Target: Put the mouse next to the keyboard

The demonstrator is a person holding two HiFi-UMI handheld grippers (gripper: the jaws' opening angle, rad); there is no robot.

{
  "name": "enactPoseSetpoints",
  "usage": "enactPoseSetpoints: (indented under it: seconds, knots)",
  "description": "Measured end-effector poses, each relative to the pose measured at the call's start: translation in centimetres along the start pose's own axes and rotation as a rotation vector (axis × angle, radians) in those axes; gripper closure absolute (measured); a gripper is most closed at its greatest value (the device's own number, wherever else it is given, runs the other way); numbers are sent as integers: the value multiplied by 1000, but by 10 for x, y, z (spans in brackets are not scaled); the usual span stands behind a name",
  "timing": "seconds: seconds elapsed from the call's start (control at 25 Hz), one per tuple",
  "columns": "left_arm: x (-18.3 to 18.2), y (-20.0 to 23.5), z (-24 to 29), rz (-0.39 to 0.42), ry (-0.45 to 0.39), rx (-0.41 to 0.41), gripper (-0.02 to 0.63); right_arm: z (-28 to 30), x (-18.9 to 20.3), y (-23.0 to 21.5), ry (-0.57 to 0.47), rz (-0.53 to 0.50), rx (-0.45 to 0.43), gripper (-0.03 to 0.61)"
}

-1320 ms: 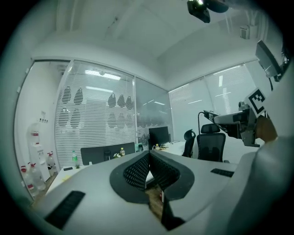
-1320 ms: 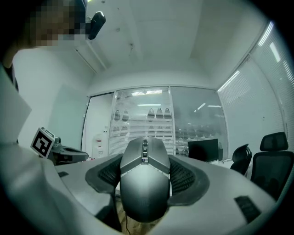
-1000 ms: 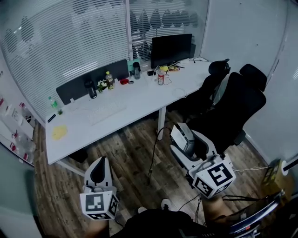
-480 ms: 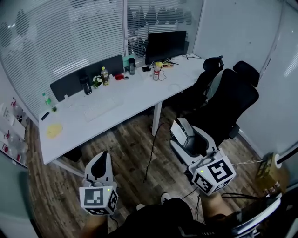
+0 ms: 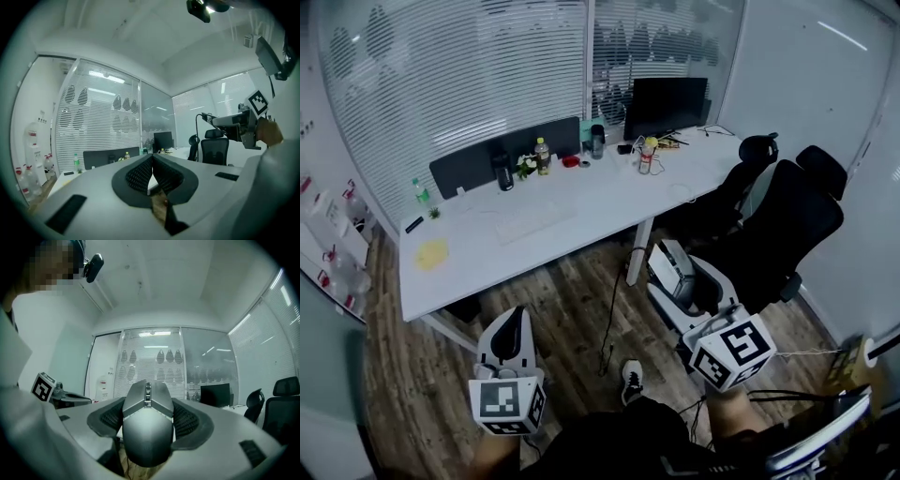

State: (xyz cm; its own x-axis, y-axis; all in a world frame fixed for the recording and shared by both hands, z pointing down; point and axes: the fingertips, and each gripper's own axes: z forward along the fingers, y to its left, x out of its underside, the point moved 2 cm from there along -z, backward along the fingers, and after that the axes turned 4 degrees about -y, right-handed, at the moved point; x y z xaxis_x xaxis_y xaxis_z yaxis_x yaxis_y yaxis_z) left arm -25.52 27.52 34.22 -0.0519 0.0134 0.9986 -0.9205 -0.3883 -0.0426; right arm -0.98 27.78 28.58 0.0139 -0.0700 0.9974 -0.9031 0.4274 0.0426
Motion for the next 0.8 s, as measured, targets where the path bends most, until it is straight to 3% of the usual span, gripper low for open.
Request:
enactPoseSetpoints:
  seconds: [0.28,0.48,0.8]
  knots:
    - [1,19,32,20,29,-85,584,51,2,-28,-38,23,-60,282]
    - [-9,29,65,33,-11,-174,584,90,8,-56,-38,30,-113,282]
    - [-21,27,133,11,-31,-202,584,147,6,-107,-56,20,-176,282]
